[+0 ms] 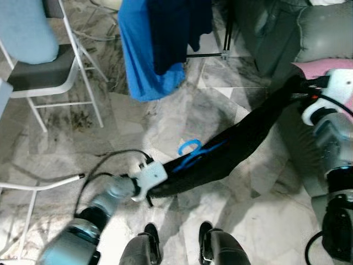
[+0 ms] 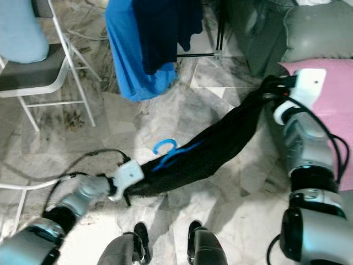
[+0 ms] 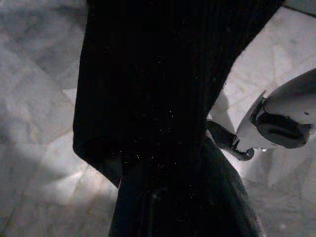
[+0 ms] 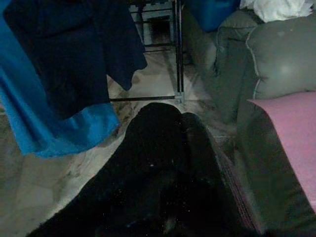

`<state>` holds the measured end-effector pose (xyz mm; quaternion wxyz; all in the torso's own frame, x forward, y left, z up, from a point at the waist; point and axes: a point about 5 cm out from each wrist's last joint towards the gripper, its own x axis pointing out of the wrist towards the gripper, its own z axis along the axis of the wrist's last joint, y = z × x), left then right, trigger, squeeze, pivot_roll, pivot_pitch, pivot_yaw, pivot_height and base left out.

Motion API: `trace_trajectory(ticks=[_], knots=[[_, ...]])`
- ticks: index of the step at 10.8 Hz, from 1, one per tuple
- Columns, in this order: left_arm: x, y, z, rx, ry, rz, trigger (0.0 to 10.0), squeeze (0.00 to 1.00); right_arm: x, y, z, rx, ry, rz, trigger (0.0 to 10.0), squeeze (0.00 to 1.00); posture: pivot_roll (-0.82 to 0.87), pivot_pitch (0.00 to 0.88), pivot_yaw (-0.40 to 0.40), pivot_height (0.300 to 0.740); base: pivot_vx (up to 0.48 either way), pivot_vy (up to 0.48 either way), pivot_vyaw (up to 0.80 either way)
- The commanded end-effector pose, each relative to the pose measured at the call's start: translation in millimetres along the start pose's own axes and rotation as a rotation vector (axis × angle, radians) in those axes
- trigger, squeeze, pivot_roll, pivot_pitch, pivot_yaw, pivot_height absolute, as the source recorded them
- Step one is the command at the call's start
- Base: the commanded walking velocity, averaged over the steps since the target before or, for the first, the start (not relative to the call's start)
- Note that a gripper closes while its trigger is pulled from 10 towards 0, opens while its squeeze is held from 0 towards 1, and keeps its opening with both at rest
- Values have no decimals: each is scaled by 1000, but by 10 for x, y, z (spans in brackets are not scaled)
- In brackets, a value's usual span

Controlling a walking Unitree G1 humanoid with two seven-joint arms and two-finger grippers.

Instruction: Hang hanger

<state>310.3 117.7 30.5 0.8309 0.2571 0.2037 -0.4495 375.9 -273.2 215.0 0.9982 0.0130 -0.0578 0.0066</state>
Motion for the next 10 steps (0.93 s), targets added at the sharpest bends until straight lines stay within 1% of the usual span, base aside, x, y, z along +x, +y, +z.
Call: trace_trajectory(ticks=[1, 2, 3, 4, 5, 6, 7, 8, 10], knots=[[-43, -78, -251, -67, 105, 14, 0, 0, 55, 62, 269, -1, -103, -3, 0, 0, -86, 283, 56, 740, 0, 0, 0], [-21, -86, -232, -79, 99, 25, 0, 0, 67, 107, 271, 5, -106, 9, 0, 0, -86, 283, 56, 740, 0, 0, 0], [20, -89, -190, -110, 85, 56, 0, 0, 84, 181, 265, 15, -108, 25, 0, 0, -87, 284, 55, 740, 0, 0, 0], [188, -23, 92, -322, -25, 254, 0, 0, 121, 599, 155, 45, -99, 135, 0, 0, -91, 284, 50, 740, 0, 0, 0], [236, -3, 187, -424, -62, 312, 0, 0, 108, 716, 119, 59, -98, 173, 0, 0, -94, 284, 50, 740, 0, 0, 0], [262, 23, 266, -452, -83, 345, 0, 0, 86, 807, 88, 64, -98, 210, 0, 0, -97, 284, 51, 740, 0, 0, 0], [316, 23, 391, -522, -119, 346, 0, 0, 37, 966, 43, 85, -101, 278, 0, 0, -99, 283, 53, 740, 0, 0, 0], [344, 42, 481, -542, -132, 365, 0, 0, -33, 1096, -38, 59, -76, 337, 0, 0, -104, 281, 56, 740, 0, 0, 0], [333, 105, 521, -575, -138, 411, 0, 0, -143, 1217, -123, 82, -58, 400, 0, 0, -113, 279, 59, 740, 0, 0, 0]])
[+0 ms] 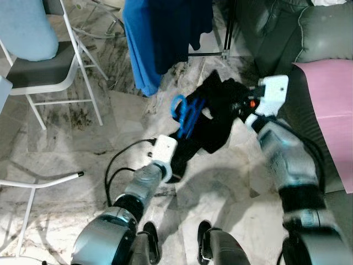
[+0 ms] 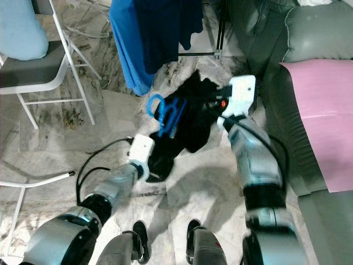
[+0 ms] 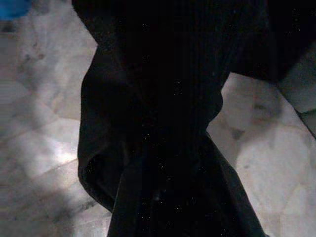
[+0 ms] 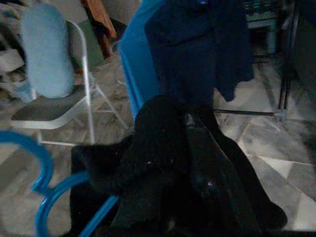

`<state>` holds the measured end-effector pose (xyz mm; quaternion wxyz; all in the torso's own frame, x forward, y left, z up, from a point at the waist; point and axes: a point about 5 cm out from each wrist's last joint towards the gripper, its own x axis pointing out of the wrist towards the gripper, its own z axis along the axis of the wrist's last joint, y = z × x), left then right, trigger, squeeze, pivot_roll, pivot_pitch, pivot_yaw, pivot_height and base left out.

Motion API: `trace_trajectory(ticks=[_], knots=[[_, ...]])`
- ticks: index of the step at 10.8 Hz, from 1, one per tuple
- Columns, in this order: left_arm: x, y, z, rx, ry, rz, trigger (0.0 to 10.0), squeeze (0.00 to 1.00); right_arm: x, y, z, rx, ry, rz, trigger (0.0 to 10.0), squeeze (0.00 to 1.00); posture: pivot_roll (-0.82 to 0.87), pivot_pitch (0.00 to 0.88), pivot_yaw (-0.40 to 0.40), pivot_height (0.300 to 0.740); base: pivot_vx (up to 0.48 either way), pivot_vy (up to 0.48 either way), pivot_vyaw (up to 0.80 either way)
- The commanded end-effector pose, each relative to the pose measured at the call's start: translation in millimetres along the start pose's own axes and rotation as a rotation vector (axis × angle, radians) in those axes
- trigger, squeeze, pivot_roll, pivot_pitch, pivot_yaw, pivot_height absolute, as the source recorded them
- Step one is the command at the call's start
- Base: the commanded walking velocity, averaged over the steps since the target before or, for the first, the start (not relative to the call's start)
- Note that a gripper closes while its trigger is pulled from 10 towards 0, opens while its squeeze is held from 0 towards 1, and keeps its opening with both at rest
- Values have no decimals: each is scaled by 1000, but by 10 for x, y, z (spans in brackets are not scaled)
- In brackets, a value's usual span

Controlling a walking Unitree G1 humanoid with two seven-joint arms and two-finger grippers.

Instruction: Hang hanger

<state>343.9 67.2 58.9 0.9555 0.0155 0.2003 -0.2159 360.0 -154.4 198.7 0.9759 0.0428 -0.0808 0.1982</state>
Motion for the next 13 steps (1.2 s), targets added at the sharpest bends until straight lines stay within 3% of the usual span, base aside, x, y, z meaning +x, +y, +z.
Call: trace_trajectory(ticks=[1, 6, 13], knots=[[-7, 60, -11, -45, 13, 39, 0, 0, -37, 137, -104, 15, 34, 55, 0, 0, -116, 278, 60, 740, 0, 0, 0], [-13, 278, 218, -155, -51, 149, 0, 0, -382, 450, -703, 48, 230, 137, 0, 0, -110, 279, 60, 740, 0, 0, 0], [-49, 444, 296, -194, -73, 199, 0, 0, -908, 626, -1462, 88, 491, 147, 0, 0, -103, 283, 65, 740, 0, 0, 0]])
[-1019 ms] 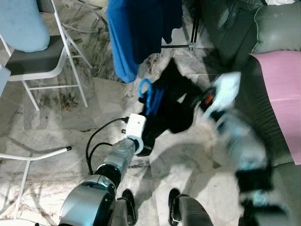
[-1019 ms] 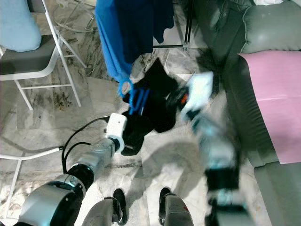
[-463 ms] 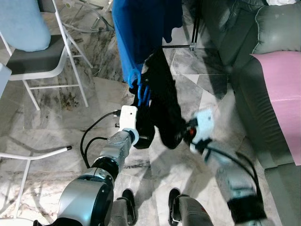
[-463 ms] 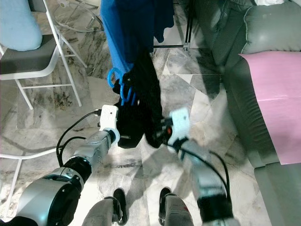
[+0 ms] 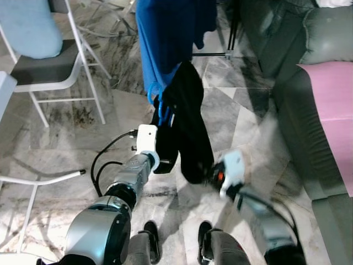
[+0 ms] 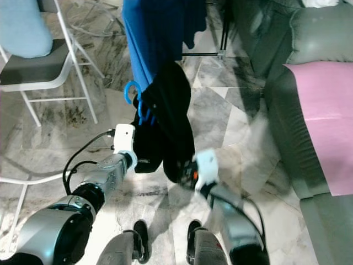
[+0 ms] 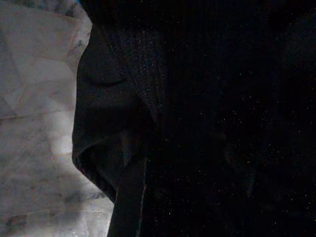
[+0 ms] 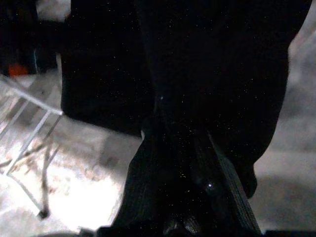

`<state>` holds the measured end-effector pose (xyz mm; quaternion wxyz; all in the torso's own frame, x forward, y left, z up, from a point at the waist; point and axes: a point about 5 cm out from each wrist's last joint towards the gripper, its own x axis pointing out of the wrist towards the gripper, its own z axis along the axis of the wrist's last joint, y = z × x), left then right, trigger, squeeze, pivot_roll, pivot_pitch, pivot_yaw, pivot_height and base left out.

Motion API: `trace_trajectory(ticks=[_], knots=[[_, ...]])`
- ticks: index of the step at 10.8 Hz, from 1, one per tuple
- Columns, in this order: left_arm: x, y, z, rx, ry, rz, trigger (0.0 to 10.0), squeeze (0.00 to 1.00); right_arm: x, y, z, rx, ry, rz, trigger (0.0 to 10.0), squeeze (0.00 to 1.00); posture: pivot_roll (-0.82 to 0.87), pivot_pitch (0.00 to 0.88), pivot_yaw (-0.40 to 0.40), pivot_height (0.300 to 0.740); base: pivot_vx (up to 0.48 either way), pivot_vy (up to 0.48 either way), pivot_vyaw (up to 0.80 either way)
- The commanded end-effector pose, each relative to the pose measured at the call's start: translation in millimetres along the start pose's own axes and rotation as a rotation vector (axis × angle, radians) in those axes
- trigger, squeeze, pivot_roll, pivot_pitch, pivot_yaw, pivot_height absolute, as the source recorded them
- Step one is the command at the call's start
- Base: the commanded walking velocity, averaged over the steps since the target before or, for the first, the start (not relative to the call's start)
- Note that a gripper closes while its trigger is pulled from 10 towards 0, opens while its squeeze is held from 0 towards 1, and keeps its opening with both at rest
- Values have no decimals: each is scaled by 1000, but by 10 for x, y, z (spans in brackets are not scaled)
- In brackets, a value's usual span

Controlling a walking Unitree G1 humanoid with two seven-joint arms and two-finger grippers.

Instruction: Hang hanger

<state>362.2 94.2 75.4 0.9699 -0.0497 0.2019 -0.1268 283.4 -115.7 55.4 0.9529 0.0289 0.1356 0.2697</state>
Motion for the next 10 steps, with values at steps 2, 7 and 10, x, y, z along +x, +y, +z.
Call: trace_trajectory(ticks=[2, 7, 10], knots=[[-6, 122, 130, -38, -46, 48, 0, 0, -103, 81, -443, 36, 148, 14, 0, 0, -102, 283, 65, 740, 0, 0, 0], [-2, 102, 128, -39, -42, 33, 0, 0, -327, 99, -1046, 20, 372, -5, 0, 0, -99, 279, 67, 740, 0, 0, 0], [-8, 116, 122, -16, -42, 24, 0, 0, -329, 31, -1065, -2, 375, -37, 0, 0, -99, 276, 68, 740, 0, 0, 0]])
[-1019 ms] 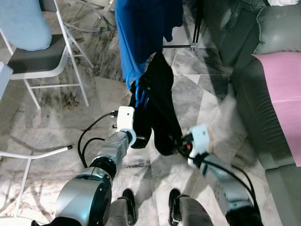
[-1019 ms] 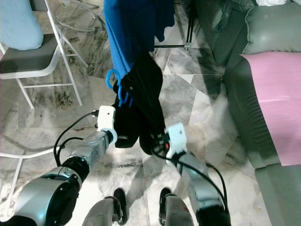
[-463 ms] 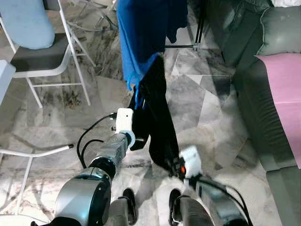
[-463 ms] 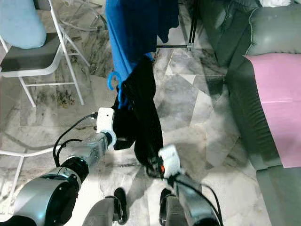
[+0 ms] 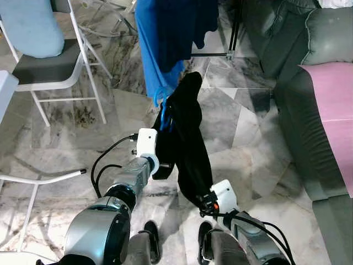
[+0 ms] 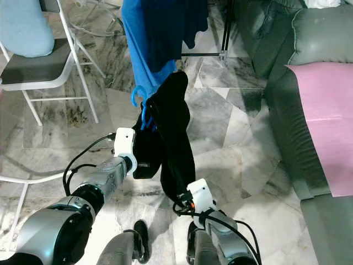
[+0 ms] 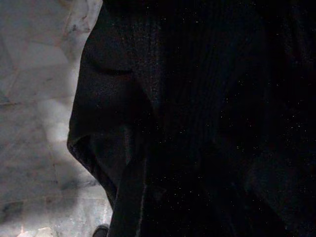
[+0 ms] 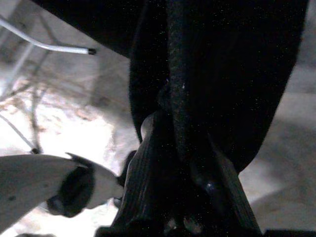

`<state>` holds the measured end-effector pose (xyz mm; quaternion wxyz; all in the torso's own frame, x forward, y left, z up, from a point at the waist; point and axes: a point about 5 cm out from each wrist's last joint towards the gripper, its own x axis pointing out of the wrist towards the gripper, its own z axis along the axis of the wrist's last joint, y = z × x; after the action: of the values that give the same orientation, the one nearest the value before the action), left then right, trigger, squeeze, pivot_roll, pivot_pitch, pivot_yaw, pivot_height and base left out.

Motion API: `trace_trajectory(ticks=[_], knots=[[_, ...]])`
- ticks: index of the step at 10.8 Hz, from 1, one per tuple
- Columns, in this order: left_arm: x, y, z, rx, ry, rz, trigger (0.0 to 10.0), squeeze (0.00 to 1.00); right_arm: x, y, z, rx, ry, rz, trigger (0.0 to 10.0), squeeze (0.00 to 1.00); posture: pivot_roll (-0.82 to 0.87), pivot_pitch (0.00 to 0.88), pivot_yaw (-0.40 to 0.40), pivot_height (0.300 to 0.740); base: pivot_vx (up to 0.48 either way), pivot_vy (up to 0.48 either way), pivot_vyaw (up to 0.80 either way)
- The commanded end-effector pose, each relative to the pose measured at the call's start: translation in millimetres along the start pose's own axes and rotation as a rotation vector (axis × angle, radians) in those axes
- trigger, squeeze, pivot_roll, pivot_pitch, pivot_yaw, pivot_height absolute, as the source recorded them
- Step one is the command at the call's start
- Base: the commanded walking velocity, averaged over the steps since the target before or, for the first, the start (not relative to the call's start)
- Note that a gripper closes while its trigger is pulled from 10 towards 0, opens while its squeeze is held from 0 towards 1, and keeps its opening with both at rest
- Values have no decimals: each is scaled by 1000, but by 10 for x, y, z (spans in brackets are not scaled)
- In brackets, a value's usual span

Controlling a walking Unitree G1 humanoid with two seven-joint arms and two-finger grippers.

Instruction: Hang hanger

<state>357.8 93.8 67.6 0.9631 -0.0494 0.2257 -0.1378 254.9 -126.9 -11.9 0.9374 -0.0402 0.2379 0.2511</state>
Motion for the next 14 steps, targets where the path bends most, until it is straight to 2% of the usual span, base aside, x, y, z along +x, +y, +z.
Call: trace_trajectory(ticks=[1, 2, 3, 5, 7, 9, 10, 12, 13, 14], knots=[[-17, 119, 221, 27, -102, 21, 0, 0, -109, -84, -269, 28, 101, -77, 10000, 357, -97, 272, 68, 740, 0, 0, 0], [-21, 108, 244, 84, -115, -10, 0, 0, -114, -223, -152, 22, 47, -134, 10000, 1000, -100, 266, 66, 740, 0, 0, 0], [-22, 96, 268, 100, -129, -31, 0, 0, -131, -302, -91, -37, 27, -163, 10000, 1000, -100, 264, 64, 740, 0, 0, 0], [-33, 99, 365, 125, -180, -61, 0, 0, -160, -437, 1, -79, -7, -210, 10000, 1000, -104, 262, 62, 740, 0, 0, 0], [-46, 103, 454, 168, -222, -88, 0, 0, -174, -441, 13, -108, -21, -188, 10000, 1000, -104, 260, 60, 740, 0, 0, 0], [-65, 96, 490, 266, -242, -143, 0, 0, -221, -438, 97, -162, -72, -124, 10000, 1000, -104, 262, 61, 740, 0, 0, 0], [-101, 168, 444, 329, -232, -181, 0, 0, -303, -500, 261, -253, -137, -80, 10000, 1000, -113, 262, 62, 740, 0, 0, 0], [-180, 347, 326, 450, -185, -220, 0, 0, -436, -596, 469, -388, -180, -22, 10000, 1000, -127, 258, 62, 740, 0, 0, 0], [-248, 466, 245, 569, -134, -272, 0, 0, -540, -657, 605, -450, -190, 25, 10000, 1000, -132, 260, 60, 740, 0, 0, 0], [-290, 533, 210, 642, -105, -302, 0, 0, -599, -680, 691, -482, -193, 54, 10000, 1000, -137, 263, 60, 740, 0, 0, 0]])
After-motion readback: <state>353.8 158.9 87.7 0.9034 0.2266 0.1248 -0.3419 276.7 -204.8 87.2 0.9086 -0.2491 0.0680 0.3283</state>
